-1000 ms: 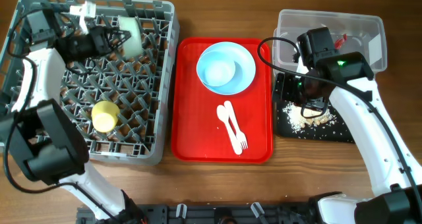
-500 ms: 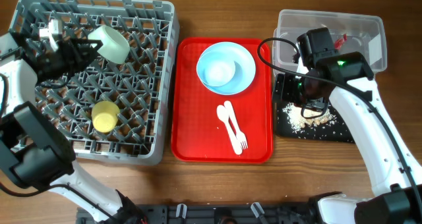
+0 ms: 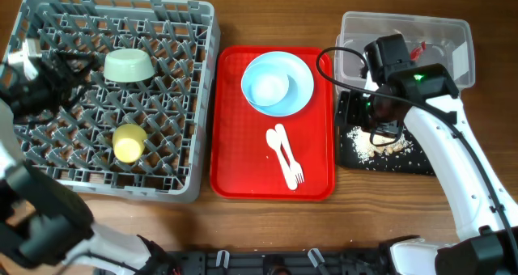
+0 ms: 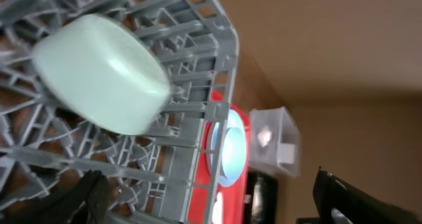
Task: Sort waste into correct bins and load items into the dishwasher rack
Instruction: 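Grasp the blue bowl off the plate with the left gripper, place in rack, then grasp the white spoon with the left gripper and put it in the rack, then grasp the white fork with the left gripper and put it in the rack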
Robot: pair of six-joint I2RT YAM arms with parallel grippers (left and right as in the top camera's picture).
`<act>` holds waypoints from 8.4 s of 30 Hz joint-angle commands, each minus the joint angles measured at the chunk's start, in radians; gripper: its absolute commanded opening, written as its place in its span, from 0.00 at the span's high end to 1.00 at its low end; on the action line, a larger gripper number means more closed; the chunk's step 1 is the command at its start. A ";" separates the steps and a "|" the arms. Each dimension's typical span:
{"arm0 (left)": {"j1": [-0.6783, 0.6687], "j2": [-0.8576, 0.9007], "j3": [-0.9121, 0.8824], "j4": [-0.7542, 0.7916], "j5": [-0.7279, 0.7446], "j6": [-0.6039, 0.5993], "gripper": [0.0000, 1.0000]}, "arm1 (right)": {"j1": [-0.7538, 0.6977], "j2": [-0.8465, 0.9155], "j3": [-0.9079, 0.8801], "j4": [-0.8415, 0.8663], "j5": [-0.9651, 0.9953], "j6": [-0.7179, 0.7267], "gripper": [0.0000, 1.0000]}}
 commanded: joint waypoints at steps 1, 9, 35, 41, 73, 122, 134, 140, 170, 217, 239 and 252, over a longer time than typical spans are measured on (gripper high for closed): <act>-0.163 -0.138 0.011 0.008 -0.254 -0.050 0.00 | -0.032 -0.015 0.009 -0.014 0.043 0.059 0.14; -0.721 -0.153 0.011 0.139 -0.636 -0.131 0.00 | -0.162 -0.015 0.009 -0.038 -0.024 -0.007 0.00; -1.215 0.295 0.020 0.517 -0.925 -0.120 0.96 | -0.166 -0.015 0.009 -0.046 -0.024 -0.031 0.00; -1.206 0.101 0.059 0.509 -0.913 -0.131 0.96 | -0.166 -0.015 0.009 -0.052 -0.024 -0.031 0.00; -0.257 0.283 0.059 0.450 0.291 -0.287 0.42 | -0.166 -0.015 0.009 -0.051 -0.024 -0.031 0.01; -1.389 0.163 -0.193 0.101 -1.007 -1.040 0.04 | -0.166 -0.015 0.009 -0.068 0.017 -0.069 0.00; -1.410 0.190 -0.238 0.098 -0.996 -1.039 0.41 | -0.166 -0.015 0.009 -0.068 0.017 -0.068 0.00; -1.440 0.190 -0.238 0.148 -0.972 -1.040 0.56 | -0.166 -0.015 0.009 -0.072 0.017 -0.068 0.00; -1.392 0.190 -0.238 0.143 -1.109 -1.012 0.96 | -0.166 -0.015 0.009 -0.076 0.017 -0.083 0.00; -0.826 -0.095 -0.235 0.181 -1.052 -0.070 0.71 | -0.166 -0.015 0.009 -0.098 0.017 -0.080 0.00; -1.393 -0.039 -0.237 0.194 -0.924 -0.903 0.41 | -0.168 -0.015 0.009 -0.151 0.090 -0.021 0.00; -1.637 0.195 -0.238 0.262 -1.021 -1.152 0.46 | -0.241 -0.015 0.009 -0.161 0.114 -0.032 0.00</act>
